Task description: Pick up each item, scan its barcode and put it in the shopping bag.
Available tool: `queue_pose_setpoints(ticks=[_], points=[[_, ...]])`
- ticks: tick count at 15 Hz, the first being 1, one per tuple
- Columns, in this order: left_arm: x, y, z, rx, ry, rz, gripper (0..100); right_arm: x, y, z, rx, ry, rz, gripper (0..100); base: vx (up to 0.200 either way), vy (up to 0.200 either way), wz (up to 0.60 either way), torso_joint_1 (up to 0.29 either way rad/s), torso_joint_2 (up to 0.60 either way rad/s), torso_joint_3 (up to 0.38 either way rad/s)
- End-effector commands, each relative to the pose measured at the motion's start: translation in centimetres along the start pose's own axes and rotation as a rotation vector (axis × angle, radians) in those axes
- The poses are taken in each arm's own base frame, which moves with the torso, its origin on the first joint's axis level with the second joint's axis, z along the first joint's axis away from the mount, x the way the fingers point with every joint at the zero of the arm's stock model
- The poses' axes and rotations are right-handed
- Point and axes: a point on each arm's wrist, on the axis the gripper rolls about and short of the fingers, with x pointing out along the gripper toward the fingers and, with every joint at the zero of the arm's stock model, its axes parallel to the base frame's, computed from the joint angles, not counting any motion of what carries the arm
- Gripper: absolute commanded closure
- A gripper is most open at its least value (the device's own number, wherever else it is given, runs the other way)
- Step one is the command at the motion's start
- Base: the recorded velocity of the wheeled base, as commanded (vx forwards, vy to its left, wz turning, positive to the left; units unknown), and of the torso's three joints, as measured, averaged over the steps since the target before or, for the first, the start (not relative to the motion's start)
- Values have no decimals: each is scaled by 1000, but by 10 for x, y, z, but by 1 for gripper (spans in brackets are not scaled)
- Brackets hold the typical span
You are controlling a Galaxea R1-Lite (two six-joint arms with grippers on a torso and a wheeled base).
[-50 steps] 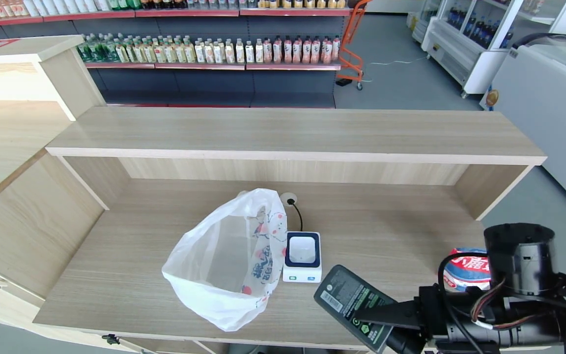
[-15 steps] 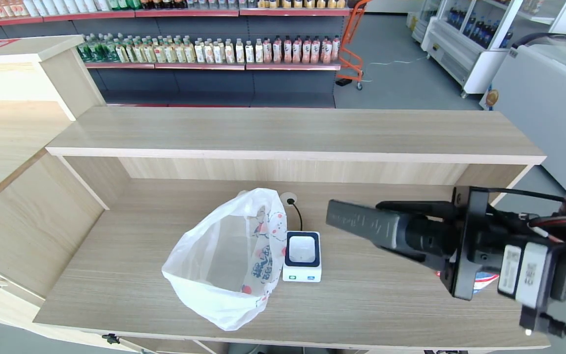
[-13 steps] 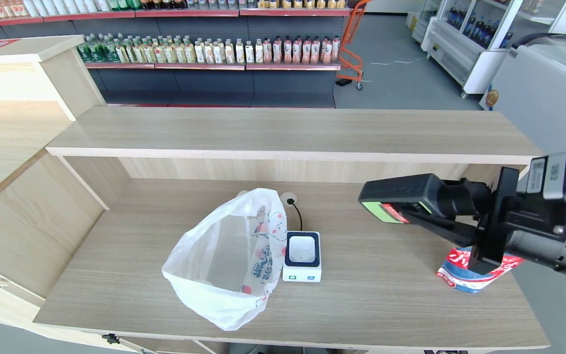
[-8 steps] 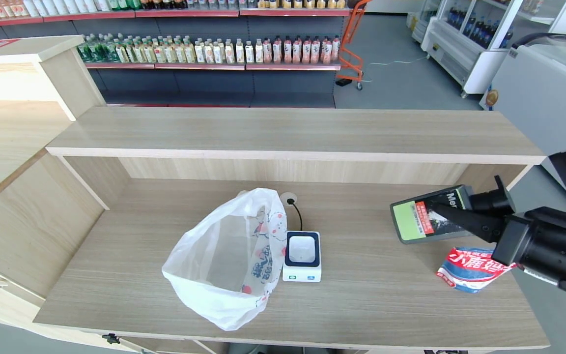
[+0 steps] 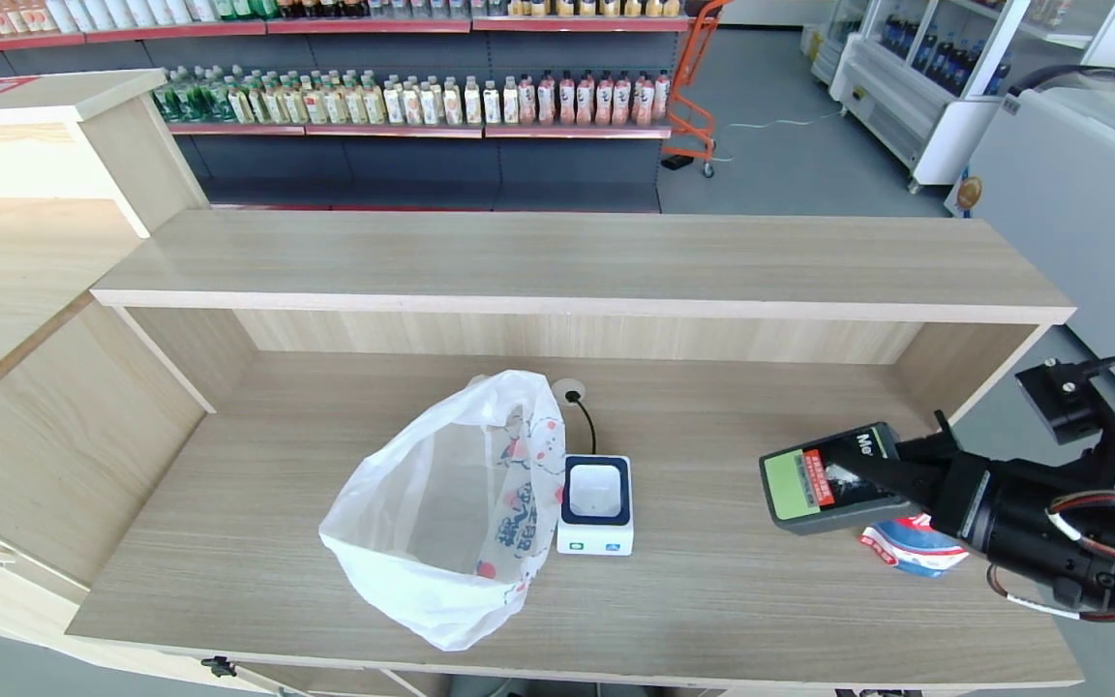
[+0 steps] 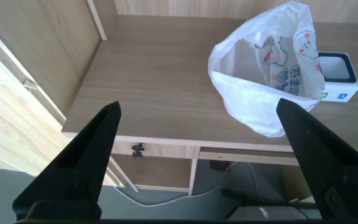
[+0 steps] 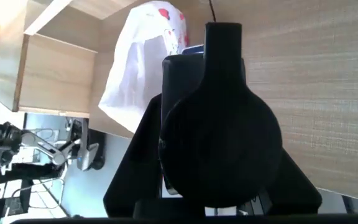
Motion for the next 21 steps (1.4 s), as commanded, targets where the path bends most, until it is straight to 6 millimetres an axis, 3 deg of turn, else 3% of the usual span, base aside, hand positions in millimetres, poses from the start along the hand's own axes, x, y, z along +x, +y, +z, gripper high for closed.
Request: queue_pose_setpoints(ticks=[1, 3, 10, 15, 21], points=[[0, 0, 0, -1, 0, 1, 0, 2, -4, -3, 11, 18, -18, 100, 0, 0, 0, 0, 0, 0], [0, 0, 0, 1, 0, 1, 0, 1, -5, -5, 21, 44, -37, 100, 0, 0, 0, 0, 0, 0], [0, 0, 0, -10, 0, 1, 0, 13, -14, -6, 37, 89, -81, 100, 0, 200, 0, 3, 5, 4], [0, 0, 0, -7, 0, 1, 0, 55, -34, -11, -83, 166, -168, 100, 0, 200, 0, -4, 3, 3], [0, 0, 0, -7, 0, 1, 0, 111, -52, -10, -110, 191, -209, 100, 0, 0, 0, 0, 0, 0]])
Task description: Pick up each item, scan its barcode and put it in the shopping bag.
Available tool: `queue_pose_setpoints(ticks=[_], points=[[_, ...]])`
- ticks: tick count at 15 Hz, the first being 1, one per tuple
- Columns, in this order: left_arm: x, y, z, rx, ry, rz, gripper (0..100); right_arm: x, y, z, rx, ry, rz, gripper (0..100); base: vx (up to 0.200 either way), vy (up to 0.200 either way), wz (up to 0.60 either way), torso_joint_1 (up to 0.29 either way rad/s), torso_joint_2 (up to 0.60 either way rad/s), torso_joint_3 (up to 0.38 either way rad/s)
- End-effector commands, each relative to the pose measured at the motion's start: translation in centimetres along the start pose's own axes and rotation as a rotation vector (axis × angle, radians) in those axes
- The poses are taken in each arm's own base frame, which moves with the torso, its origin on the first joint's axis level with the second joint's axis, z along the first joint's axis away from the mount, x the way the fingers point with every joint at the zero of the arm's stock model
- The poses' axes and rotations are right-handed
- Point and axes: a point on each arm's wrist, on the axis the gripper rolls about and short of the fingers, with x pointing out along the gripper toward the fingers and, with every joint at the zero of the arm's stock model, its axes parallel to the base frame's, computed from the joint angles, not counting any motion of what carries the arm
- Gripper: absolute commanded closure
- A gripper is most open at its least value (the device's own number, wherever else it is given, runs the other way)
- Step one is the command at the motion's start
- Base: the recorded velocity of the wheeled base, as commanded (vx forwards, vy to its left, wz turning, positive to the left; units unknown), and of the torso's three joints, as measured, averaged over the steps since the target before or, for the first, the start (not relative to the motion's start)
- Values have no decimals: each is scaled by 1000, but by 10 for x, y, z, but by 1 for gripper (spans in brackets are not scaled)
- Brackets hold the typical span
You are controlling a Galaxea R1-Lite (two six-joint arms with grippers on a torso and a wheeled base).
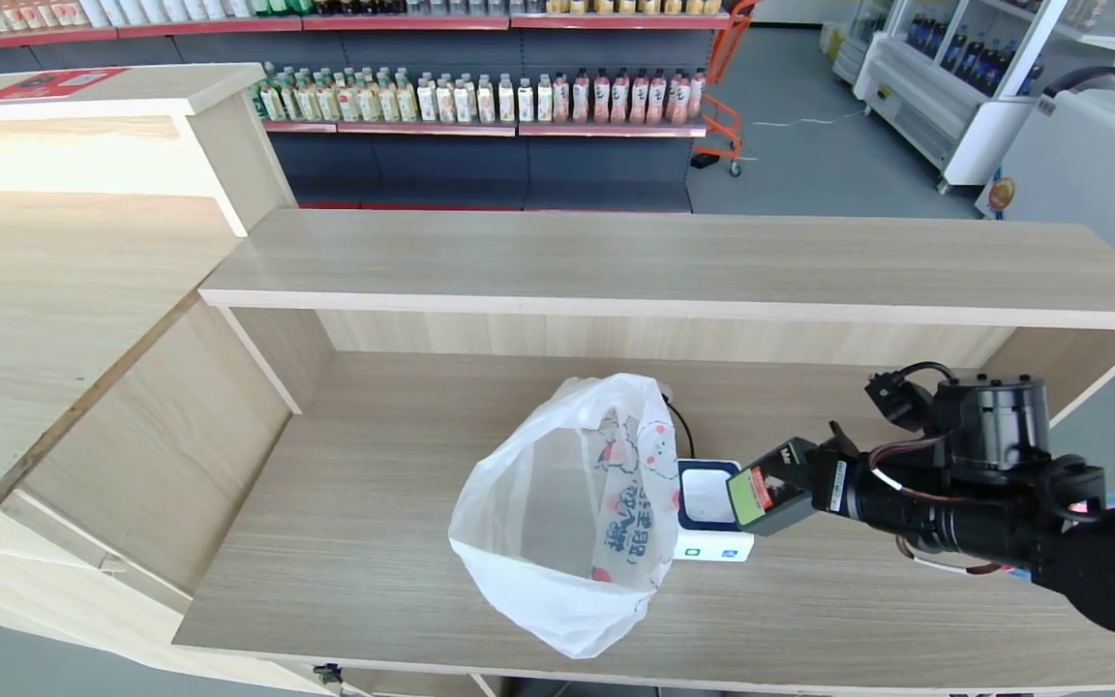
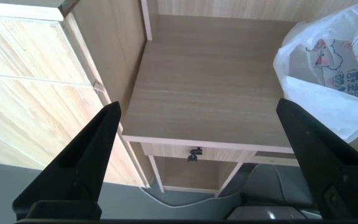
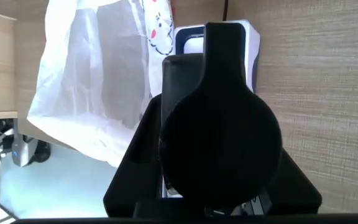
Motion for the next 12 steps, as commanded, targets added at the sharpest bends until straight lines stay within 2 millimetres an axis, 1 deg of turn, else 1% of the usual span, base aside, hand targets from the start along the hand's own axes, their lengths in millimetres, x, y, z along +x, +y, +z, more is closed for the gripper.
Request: queue_pose_setpoints(ticks=[1, 3, 6, 9, 12], points=[[0, 0, 0, -2, 0, -1, 0, 26, -3, -6, 0, 49, 0, 100, 0, 0, 0, 0, 0, 0], [0, 0, 0, -1, 0, -1, 0, 40, -4, -6, -24, 50, 6, 100, 0, 0, 0, 0, 0, 0], [0, 0, 0, -1, 0, -1, 0, 55, 2, -15, -37, 66, 34, 100, 0, 0, 0, 0, 0, 0], [0, 0, 0, -1, 0, -1, 0, 65, 4, -20, -52, 56, 53, 100, 0, 0, 0, 0, 0, 0], [0, 0, 0, -1, 0, -1, 0, 72, 2, -18, -53, 52, 49, 100, 0, 0, 0, 0, 0, 0]])
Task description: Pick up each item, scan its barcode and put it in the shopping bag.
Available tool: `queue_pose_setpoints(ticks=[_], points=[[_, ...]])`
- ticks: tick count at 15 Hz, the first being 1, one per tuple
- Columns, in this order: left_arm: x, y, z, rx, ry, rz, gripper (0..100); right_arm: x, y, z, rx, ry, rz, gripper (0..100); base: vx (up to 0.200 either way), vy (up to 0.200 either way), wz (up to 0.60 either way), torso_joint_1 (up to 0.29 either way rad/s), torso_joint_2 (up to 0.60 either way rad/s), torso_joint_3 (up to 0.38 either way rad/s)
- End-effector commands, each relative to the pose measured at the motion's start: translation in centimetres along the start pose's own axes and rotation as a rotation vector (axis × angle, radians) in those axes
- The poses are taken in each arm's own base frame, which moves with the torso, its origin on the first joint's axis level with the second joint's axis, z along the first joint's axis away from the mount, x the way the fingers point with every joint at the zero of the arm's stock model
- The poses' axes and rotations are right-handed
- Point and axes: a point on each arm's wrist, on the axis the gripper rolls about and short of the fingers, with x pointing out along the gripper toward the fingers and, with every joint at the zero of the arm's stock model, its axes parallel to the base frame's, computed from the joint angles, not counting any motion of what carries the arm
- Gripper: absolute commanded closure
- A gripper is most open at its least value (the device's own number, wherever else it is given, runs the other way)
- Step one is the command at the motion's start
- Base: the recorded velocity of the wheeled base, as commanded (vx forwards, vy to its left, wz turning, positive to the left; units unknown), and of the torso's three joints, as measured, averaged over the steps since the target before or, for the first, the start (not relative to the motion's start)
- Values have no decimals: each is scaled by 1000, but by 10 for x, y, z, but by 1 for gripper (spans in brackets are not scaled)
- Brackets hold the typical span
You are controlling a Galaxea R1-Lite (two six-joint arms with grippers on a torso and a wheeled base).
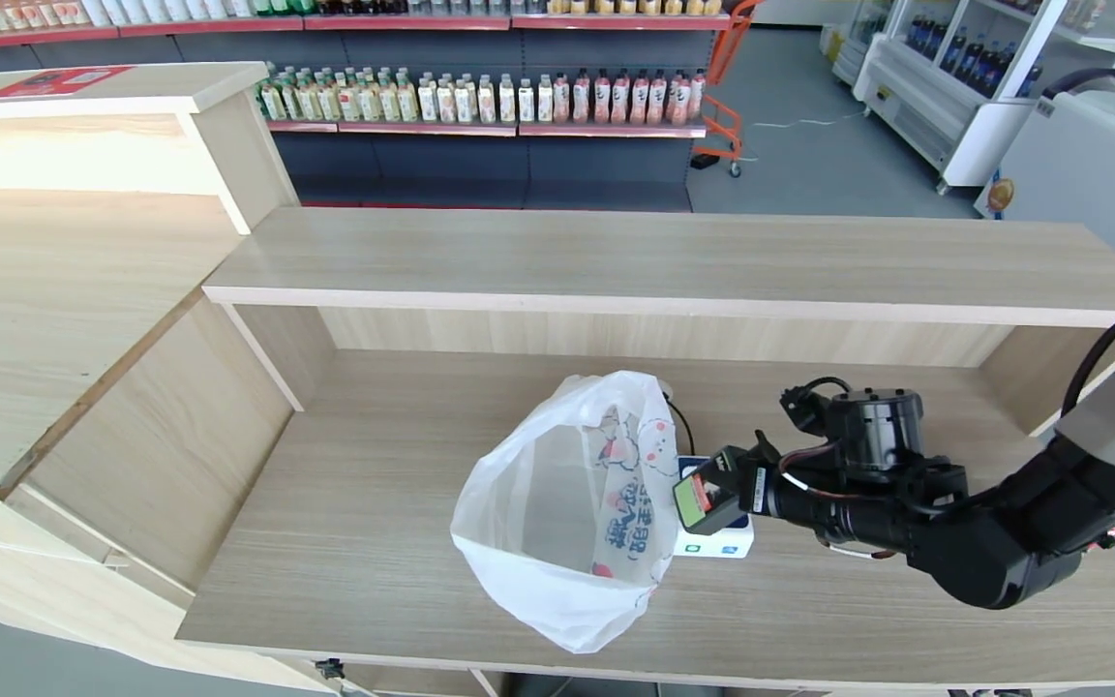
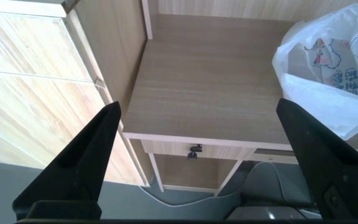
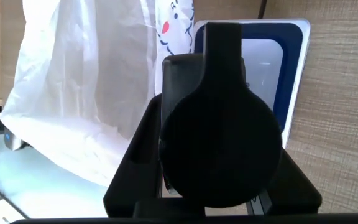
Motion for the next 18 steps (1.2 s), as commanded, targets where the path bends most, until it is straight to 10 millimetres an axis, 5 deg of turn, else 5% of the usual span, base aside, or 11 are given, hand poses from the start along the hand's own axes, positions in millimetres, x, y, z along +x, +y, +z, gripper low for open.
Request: queue_pose_setpoints(ticks=[1, 8, 13, 18], points=[[0, 0, 0, -1, 0, 1, 0, 9, -3, -2, 2, 9, -4, 100, 0, 0, 0, 0, 0, 0], [0, 0, 0, -1, 0, 1, 0, 12, -1, 3, -2, -9, 4, 100, 0, 0, 0, 0, 0, 0], [0, 0, 0, -1, 0, 1, 0, -73, 32, 44, -140, -218, 67, 100, 0, 0, 0, 0, 0, 0], [0, 0, 0, 0, 0, 1, 0, -111, 34, 24, -216, -212, 59, 100, 0, 0, 0, 0, 0, 0]])
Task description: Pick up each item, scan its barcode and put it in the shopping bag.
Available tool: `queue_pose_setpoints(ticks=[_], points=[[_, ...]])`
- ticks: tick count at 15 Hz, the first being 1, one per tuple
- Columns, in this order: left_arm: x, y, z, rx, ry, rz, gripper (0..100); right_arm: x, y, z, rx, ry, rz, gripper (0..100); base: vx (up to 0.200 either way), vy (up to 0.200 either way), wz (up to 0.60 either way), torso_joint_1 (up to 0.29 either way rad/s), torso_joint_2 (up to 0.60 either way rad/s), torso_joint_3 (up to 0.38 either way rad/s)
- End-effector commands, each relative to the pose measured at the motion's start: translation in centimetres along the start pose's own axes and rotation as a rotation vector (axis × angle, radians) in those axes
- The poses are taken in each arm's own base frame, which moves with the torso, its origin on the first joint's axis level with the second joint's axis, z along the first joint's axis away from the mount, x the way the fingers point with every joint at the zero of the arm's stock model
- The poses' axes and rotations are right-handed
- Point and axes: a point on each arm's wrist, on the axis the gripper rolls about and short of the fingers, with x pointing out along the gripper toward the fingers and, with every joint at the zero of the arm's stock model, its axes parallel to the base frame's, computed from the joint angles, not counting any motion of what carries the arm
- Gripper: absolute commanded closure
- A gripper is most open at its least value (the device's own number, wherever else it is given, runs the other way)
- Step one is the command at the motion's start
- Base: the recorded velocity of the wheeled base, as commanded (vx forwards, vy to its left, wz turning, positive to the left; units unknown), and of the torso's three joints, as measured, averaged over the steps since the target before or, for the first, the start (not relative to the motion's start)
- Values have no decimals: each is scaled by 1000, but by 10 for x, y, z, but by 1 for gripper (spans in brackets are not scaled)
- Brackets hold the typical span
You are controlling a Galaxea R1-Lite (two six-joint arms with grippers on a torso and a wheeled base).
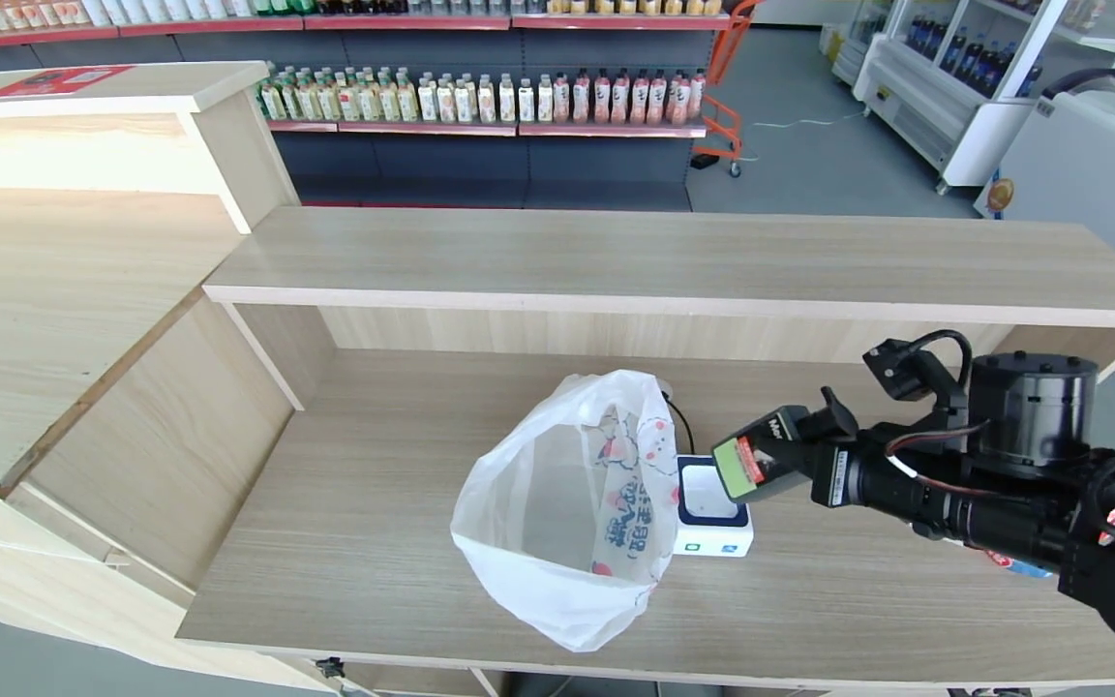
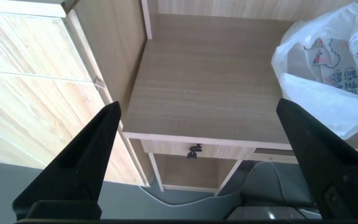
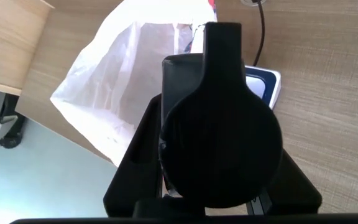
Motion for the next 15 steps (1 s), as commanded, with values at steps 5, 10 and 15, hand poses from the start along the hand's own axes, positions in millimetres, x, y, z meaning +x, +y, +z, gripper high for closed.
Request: queue_pose_setpoints(ticks=[5, 10, 15], points=[[0, 0, 0, 1, 0, 1, 0, -20, 5, 4, -9, -37, 8, 100, 0, 0, 0, 0, 0, 0], [0, 0, 0, 0, 0, 1, 0, -23, 4, -5, -3, -6, 2, 100, -120, 0, 0, 5, 2, 0], [0, 0, 0, -2, 0, 1, 0, -19, 3, -7, 3, 9, 7, 100, 0, 120, 0, 5, -2, 0]])
